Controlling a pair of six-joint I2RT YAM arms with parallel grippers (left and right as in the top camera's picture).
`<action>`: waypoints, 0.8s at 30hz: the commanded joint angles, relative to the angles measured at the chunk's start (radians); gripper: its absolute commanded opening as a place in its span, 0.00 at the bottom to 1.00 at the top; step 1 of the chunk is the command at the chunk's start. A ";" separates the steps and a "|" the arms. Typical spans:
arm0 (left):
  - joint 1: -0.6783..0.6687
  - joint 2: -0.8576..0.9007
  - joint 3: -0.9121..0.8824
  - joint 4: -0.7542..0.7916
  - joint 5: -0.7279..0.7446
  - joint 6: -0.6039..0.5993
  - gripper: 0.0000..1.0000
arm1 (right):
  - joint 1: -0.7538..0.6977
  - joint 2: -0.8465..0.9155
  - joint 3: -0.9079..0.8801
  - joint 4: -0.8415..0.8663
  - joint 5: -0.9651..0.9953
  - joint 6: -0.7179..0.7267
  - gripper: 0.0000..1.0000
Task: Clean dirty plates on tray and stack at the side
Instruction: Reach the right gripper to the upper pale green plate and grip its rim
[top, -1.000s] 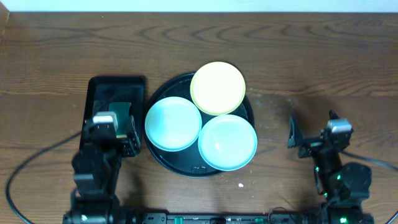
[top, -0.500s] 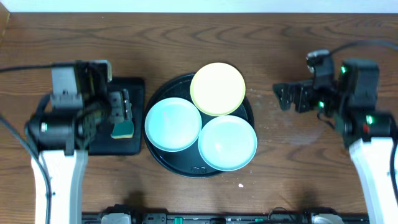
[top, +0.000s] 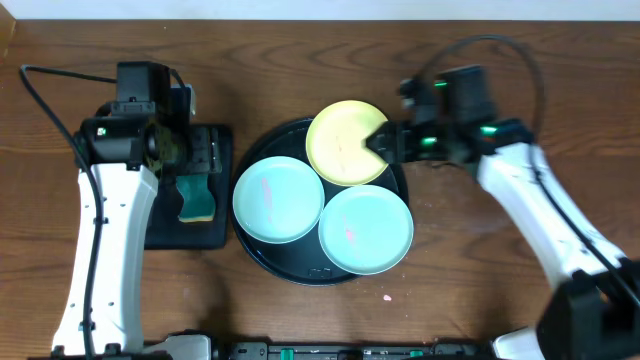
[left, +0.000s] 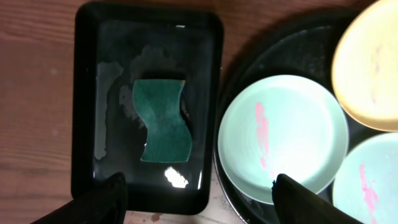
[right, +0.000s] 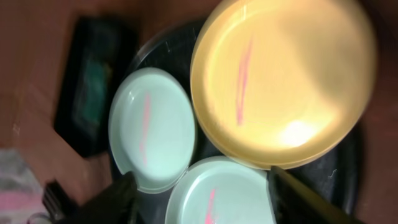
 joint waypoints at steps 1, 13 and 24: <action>0.015 0.022 0.019 -0.006 -0.106 -0.142 0.75 | 0.117 0.129 0.202 -0.140 0.204 0.089 0.48; 0.117 0.066 -0.016 -0.019 -0.172 -0.232 0.75 | 0.343 0.454 0.371 -0.248 0.266 0.180 0.41; 0.117 0.066 -0.019 -0.019 -0.172 -0.232 0.75 | 0.374 0.505 0.367 -0.237 0.396 0.224 0.31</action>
